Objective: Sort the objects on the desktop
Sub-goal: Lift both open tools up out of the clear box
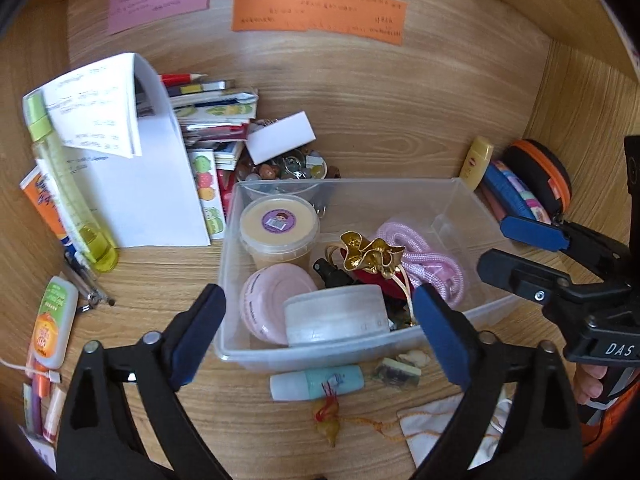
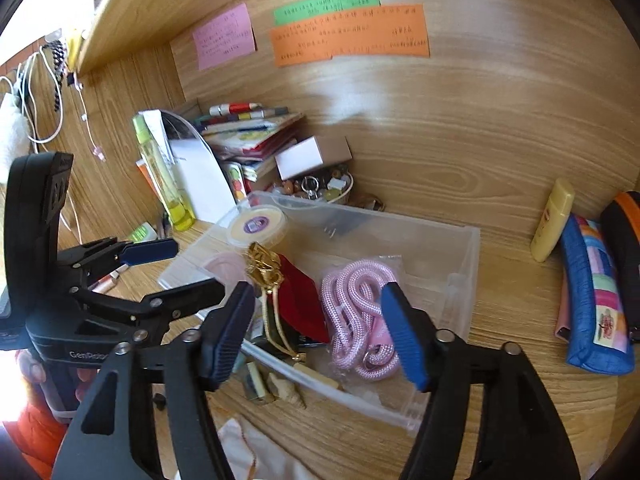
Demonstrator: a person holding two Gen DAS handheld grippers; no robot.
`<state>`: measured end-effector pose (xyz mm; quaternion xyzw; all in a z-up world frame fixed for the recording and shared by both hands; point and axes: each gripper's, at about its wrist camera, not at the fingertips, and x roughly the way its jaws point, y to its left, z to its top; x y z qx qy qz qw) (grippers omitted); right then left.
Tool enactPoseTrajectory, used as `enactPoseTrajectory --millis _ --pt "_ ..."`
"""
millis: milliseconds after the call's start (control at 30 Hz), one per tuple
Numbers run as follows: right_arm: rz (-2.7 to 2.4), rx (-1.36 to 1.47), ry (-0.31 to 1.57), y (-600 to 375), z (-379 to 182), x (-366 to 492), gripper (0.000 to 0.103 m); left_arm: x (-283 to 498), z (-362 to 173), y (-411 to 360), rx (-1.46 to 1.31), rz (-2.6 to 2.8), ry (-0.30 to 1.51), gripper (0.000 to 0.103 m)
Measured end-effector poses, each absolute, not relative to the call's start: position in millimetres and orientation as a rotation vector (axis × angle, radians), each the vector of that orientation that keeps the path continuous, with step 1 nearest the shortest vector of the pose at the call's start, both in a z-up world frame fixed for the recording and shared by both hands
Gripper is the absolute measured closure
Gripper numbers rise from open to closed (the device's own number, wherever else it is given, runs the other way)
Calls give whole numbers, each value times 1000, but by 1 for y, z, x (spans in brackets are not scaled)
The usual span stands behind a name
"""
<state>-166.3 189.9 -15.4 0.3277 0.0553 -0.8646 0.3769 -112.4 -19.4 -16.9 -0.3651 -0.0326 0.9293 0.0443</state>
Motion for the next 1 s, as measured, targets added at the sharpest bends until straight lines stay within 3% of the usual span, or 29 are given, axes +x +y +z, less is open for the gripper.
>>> enactPoseTrajectory --millis 100,233,1000 --pt "-2229 824 146 193 -10 -157 34 -103 -15 -24 -1120 2840 -134 6" --pt "-2235 813 161 196 -6 -140 18 -90 -17 -31 -1137 2843 -175 6" --pt "-2275 911 130 220 -40 -85 13 -26 -65 -60 -1287 2851 -229 6"
